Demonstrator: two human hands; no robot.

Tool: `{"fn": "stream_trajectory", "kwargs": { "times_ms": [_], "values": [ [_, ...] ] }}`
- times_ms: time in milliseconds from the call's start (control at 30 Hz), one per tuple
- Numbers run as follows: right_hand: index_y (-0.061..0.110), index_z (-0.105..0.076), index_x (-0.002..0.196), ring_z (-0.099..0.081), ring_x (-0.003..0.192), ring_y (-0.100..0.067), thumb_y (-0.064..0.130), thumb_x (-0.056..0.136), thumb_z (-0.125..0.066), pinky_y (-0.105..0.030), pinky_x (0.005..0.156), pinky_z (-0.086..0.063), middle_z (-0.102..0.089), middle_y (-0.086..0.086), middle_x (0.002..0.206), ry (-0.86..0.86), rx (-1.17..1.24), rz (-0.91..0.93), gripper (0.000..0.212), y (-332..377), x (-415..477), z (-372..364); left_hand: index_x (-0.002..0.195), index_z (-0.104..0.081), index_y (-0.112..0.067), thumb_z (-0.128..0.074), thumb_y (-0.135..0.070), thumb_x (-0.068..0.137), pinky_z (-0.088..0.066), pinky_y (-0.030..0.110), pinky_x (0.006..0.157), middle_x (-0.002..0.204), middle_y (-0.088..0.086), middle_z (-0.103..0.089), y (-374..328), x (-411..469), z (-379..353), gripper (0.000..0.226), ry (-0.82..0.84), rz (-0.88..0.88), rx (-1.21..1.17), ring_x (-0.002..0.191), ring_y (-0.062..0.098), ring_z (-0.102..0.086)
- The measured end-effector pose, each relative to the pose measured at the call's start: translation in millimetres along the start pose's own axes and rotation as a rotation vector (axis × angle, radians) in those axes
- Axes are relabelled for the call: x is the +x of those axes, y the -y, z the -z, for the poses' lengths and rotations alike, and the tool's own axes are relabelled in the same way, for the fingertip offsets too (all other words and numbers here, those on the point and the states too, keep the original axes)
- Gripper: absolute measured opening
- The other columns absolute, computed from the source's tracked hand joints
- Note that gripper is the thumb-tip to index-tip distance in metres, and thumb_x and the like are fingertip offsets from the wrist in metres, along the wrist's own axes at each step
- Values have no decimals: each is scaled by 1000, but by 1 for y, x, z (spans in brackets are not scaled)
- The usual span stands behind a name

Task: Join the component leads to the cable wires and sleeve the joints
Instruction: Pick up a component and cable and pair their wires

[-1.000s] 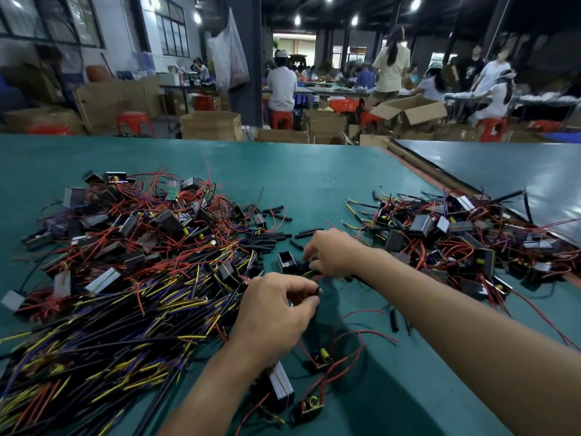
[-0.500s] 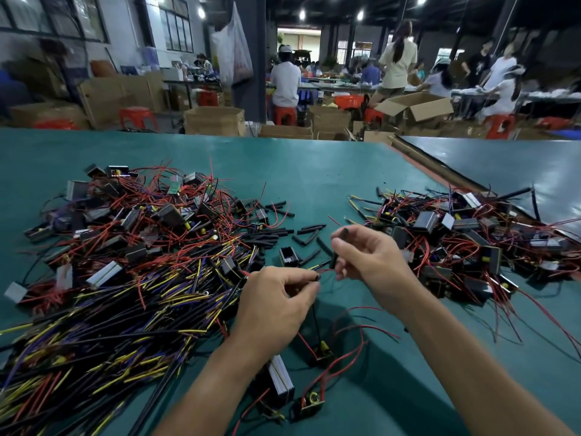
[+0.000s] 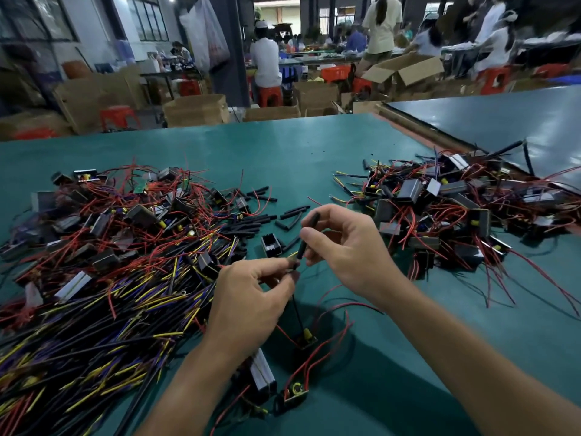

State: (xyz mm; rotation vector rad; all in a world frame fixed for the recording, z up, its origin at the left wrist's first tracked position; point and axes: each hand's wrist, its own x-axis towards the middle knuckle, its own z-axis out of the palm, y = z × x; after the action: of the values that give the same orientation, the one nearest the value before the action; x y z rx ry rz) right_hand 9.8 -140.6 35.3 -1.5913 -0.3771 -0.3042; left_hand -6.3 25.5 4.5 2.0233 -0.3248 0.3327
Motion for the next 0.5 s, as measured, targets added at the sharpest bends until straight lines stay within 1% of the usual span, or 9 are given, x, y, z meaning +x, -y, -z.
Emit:
{"fn": "stream_trajectory", "kwargs": {
  "times_ms": [133, 167, 267, 300, 400, 500],
  "values": [
    [4, -61, 87, -59, 57, -21, -5, 91, -62, -29, 57, -56, -59, -4, 68, -31, 25, 19, 10, 3, 1, 0, 94, -77, -33, -69, -35, 75, -58, 44, 60, 74, -12, -74, 3, 1, 0, 20, -9, 13, -35, 66, 17, -69],
    [3, -61, 87, -59, 57, -20, -5, 91, -62, -29, 58, -57, -59, -5, 68, -47, 31, 25, 10, 3, 1, 1, 94, -76, -35, -70, -36, 75, -58, 43, 60, 74, -12, -74, 4, 1, -1, 20, -10, 14, -40, 66, 17, -69],
    [2, -60, 88, -60, 58, -20, -5, 91, -61, -32, 59, -58, -58, -5, 68, -52, 33, 32, 8, 3, 1, 1, 94, -76, -35, -69, -36, 75, -59, 39, 64, 74, -15, -73, 3, 2, -1, 20, -8, 5, -34, 68, 11, -70],
    [2, -60, 88, -60, 58, -21, -5, 91, -61, -33, 60, -59, -58, -5, 69, -39, 31, 27, 8, 2, 0, 0, 93, -76, -34, -69, -36, 75, -59, 39, 63, 75, -15, -73, 3, 2, -1, 19, -6, 5, -28, 68, 10, -70],
    [3, -61, 88, -62, 60, -23, -4, 91, -62, -34, 61, -59, -60, -3, 69, -6, 24, 6, 8, 1, -2, -2, 91, -76, -34, -69, -35, 76, -57, 42, 59, 74, -14, -73, 2, 1, 0, 17, 2, 2, -23, 67, 16, -70],
    [3, -61, 89, -63, 59, -22, -4, 91, -62, -35, 61, -60, -60, -2, 69, -19, 28, 9, 7, 1, 0, 0, 92, -78, -30, -70, -33, 76, -59, 38, 63, 74, -13, -74, 2, 1, 0, 18, 7, 0, -34, 69, 14, -70]
  ]
}}
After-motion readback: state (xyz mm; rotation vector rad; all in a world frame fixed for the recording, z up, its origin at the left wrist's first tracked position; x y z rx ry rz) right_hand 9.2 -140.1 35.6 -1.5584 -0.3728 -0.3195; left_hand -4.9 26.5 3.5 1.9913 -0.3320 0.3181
